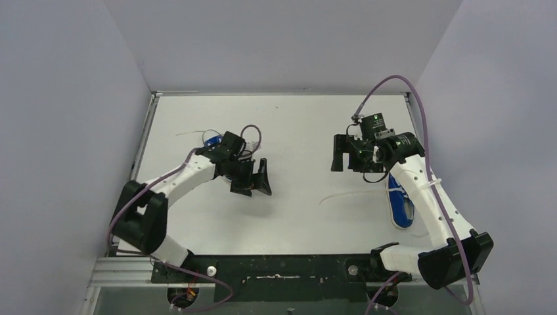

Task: Tie the shoes
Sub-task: Move the shoe to the center of the board.

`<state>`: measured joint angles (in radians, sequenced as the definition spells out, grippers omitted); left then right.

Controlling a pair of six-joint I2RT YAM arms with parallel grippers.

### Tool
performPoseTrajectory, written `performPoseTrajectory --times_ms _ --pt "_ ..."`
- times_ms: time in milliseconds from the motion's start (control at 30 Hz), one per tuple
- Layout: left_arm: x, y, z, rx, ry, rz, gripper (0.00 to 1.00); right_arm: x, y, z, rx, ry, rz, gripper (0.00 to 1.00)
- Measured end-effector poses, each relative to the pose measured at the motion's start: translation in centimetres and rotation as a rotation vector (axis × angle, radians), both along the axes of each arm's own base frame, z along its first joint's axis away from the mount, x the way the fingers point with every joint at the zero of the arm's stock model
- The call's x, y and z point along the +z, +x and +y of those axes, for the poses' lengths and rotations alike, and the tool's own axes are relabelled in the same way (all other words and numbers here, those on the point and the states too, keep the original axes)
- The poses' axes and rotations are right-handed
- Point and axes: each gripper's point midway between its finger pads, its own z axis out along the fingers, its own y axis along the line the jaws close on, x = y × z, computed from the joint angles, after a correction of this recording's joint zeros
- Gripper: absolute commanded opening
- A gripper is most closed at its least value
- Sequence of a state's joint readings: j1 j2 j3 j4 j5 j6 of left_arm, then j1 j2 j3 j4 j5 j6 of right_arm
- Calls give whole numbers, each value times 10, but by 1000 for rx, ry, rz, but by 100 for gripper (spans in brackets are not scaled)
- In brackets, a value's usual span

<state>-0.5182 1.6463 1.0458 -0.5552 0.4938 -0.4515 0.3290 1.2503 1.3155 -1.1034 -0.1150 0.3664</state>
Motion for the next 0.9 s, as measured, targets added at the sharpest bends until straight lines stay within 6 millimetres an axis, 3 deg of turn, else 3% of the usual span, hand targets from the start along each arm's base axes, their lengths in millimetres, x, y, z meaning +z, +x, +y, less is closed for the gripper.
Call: performPoseTrajectory --times_ms 67,133,233,333,433,600,900 --pt "28 -9 16 31 -7 -55 87 -2 -3 7 25 30 17 100" --pt "59 -4 30 85 -39 -132 88 -7 -5 15 54 60 42 100" --pt "101 20 64 243 -67 -240 88 -15 -6 27 89 94 87 100" --pt "115 52 100 411 -45 -267 84 -23 -3 38 114 116 116 100" --pt "103 87 137 581 -18 -202 83 -28 -1 43 126 128 135 100" --pt "59 130 177 747 6 -59 83 -30 8 48 143 129 156 100" --pt "14 199 192 726 62 -24 83 -33 25 51 151 116 163 100"
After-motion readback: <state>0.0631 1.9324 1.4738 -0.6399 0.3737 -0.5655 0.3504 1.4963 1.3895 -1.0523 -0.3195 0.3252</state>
